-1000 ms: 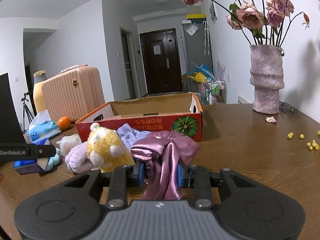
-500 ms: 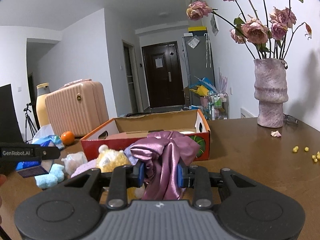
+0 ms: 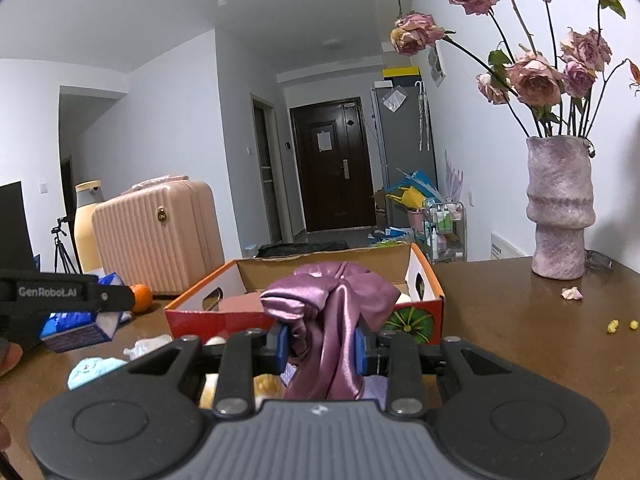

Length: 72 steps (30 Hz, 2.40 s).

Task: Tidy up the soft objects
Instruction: 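Lift the scrunchie and tissue pack with both tools and carry them over the box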

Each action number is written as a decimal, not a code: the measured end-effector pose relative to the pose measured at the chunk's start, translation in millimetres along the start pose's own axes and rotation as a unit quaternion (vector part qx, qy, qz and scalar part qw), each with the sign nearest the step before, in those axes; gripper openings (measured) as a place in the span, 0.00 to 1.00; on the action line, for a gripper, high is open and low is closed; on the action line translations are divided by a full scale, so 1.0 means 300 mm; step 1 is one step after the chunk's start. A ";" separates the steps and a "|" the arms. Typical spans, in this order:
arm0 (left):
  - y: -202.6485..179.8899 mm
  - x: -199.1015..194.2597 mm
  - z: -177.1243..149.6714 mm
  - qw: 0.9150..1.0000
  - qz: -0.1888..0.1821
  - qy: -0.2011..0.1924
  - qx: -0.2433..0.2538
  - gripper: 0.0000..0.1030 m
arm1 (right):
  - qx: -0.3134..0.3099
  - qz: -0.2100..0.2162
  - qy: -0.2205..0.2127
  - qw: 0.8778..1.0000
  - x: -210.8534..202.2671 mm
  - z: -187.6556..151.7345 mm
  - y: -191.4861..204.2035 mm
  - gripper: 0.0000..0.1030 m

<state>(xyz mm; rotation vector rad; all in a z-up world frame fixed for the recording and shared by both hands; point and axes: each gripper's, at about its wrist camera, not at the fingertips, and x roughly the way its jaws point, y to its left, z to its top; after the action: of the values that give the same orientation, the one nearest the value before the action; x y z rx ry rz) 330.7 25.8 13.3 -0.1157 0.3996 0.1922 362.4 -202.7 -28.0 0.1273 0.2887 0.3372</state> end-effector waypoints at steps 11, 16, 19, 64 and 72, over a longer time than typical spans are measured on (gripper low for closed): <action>0.008 0.095 0.066 1.000 0.005 -0.003 -0.012 0.77 | -0.001 0.008 -0.009 1.000 0.117 0.046 0.011 0.29; 0.014 0.142 0.103 1.000 0.007 -0.008 -0.020 0.77 | -0.002 0.011 -0.011 1.000 0.174 0.065 0.012 0.29; 0.009 0.173 0.124 1.000 0.008 -0.013 -0.023 0.77 | -0.001 0.012 -0.012 1.000 0.209 0.077 0.010 0.29; -0.055 0.587 0.222 1.000 0.015 0.006 0.009 0.77 | -0.038 0.026 0.010 0.999 0.619 0.161 -0.026 0.29; -0.066 0.614 0.211 1.000 0.013 0.014 0.022 0.77 | -0.041 0.019 0.024 0.999 0.658 0.162 -0.010 0.31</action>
<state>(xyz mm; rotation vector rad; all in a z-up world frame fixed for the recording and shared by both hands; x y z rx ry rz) 524.9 45.9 -0.5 -0.0702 0.4323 0.2073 556.3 -141.3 -33.1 0.0432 0.3196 0.3888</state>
